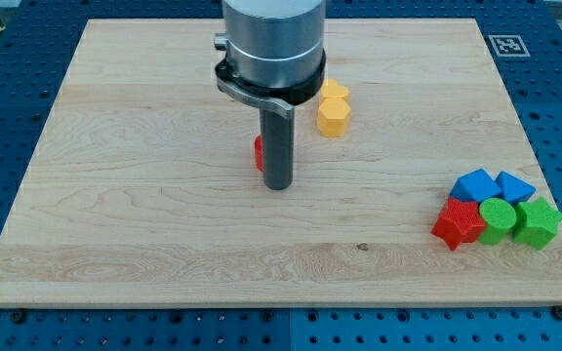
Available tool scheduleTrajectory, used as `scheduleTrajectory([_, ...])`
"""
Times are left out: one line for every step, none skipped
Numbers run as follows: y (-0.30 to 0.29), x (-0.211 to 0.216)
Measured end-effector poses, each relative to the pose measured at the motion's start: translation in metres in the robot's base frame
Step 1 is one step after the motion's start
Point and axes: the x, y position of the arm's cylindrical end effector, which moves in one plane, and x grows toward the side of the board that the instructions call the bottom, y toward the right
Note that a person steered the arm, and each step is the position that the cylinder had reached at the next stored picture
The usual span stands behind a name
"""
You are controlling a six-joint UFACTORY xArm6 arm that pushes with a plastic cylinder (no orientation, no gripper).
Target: Push red star to red circle
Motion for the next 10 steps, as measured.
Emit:
scheduleTrajectory([0.030,0.042])
scheduleTrajectory([0.079,0.079])
scheduleTrajectory([0.121,0.115])
scheduleTrajectory([0.131,0.122])
scheduleTrajectory([0.141,0.123])
scheduleTrajectory([0.193,0.123])
scheduleTrajectory([0.206,0.123])
scheduleTrajectory([0.206,0.104])
scheduleTrajectory([0.206,0.096])
scheduleTrajectory([0.206,0.084])
